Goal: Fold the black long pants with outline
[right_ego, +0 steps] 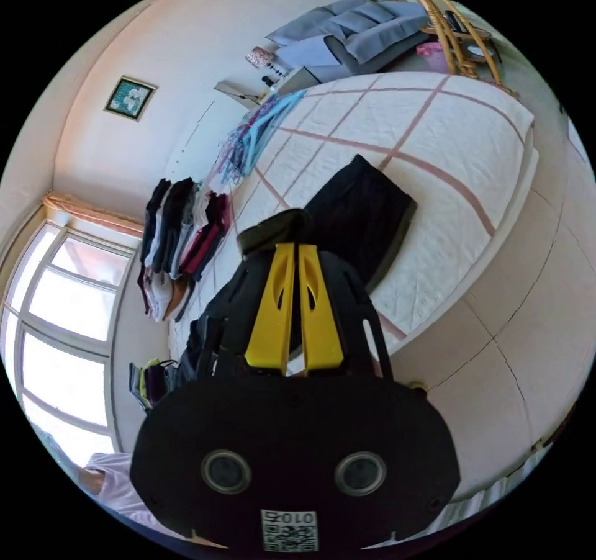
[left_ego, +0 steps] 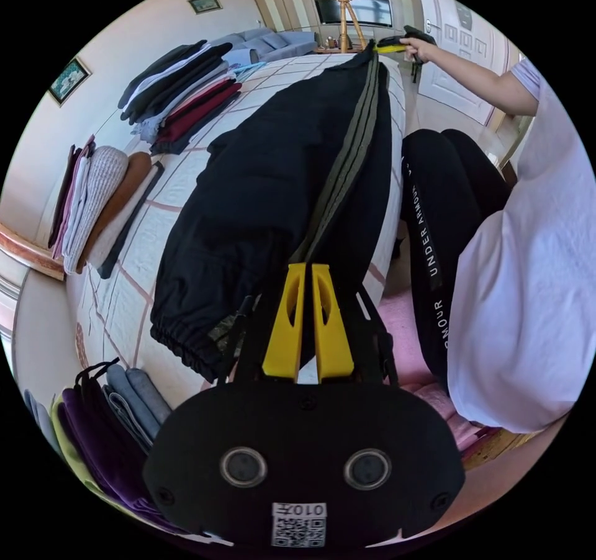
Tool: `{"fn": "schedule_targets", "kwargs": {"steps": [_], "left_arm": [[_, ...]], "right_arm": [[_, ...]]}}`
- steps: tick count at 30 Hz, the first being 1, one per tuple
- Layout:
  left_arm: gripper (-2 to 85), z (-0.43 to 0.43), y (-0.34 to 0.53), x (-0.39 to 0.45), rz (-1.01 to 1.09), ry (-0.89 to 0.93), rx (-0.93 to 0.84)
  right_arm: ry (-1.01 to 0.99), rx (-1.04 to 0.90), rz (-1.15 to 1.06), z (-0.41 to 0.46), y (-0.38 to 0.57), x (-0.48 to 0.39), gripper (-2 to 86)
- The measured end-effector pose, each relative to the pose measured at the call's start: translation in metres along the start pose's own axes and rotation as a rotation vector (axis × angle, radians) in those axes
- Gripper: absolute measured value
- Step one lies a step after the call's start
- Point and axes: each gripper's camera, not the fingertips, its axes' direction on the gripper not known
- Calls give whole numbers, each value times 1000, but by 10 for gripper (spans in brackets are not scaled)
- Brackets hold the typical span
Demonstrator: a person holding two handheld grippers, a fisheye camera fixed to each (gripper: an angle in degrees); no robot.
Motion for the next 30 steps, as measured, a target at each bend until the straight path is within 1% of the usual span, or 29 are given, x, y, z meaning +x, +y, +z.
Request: {"fn": "schedule_targets", "kwargs": {"steps": [1,2,3,4,5,6,9,13,19,23,25,28,30], "left_arm": [[-1,-1,-2,-1,-2,12,10],[-1,-4,-4,-2,-6,34,38],[-1,-5,-5,-3,-10,41,54],[-1,-6,-8,-3,-13,35,49],[-1,-2,-12,-1,5,13,0],[-1,0,-12,0,17,5,-21],[-1,-1,-11,-2,23,-3,-34],[-1,-7,-14,-14,30,11,-40],[3,-10,-14,-21,17,-11,-40],[16,-22,-10,-29,-28,-20,-24],[27,-34,-7,-33,-32,1,-12],[48,-72,2,-48,-68,56,85],[60,-100,9,-63,-103,65,170]], "right_arm": [[-18,20,-5,-7,-4,-2,31],[35,-21,62,-6,-16,6,31],[141,-125,136,8,-25,21,31],[188,-176,169,16,-26,28,31],[248,-233,183,28,-24,33,32],[273,-241,171,33,-18,31,32],[246,-182,169,31,-2,31,32],[172,-158,171,23,3,32,34],[180,-105,140,24,8,12,37],[155,10,106,22,24,-3,41],[196,39,75,19,31,-18,46],[379,86,32,7,46,-53,60],[534,158,7,-5,58,-85,67]]}}
